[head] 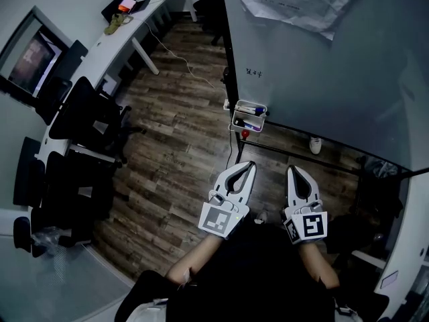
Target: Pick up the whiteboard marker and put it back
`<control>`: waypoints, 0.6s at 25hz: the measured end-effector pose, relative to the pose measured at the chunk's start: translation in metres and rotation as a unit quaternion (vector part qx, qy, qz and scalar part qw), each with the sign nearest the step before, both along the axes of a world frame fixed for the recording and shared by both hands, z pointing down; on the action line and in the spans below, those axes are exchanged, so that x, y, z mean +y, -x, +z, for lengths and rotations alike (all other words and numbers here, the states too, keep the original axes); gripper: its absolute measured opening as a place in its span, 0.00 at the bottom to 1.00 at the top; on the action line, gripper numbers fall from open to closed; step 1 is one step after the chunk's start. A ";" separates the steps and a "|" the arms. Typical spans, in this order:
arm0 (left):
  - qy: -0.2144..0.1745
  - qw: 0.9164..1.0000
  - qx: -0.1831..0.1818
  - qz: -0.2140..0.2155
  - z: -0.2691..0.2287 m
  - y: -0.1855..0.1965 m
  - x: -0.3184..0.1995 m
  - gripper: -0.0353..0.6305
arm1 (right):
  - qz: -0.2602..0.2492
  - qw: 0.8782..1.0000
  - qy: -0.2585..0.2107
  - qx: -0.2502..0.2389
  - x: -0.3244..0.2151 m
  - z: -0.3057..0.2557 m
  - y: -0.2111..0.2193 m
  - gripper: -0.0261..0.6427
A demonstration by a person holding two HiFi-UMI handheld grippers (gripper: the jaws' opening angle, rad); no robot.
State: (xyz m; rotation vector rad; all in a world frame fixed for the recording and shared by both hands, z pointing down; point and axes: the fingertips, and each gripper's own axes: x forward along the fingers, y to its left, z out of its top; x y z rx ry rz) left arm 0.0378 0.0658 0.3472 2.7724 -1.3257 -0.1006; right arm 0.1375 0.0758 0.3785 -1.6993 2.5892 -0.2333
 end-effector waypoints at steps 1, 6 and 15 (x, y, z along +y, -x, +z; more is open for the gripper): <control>0.000 1.000 0.000 0.000 0.000 -0.001 0.001 0.06 | -0.002 1.000 0.000 0.000 0.001 0.001 0.000 0.06; -0.002 1.000 -0.003 -0.002 0.001 -0.005 0.004 0.06 | -0.007 1.000 0.003 -0.003 0.004 0.002 -0.004 0.06; -0.003 1.000 -0.002 -0.006 -0.001 -0.009 0.004 0.06 | -0.011 1.000 -0.004 0.000 0.005 0.001 -0.008 0.06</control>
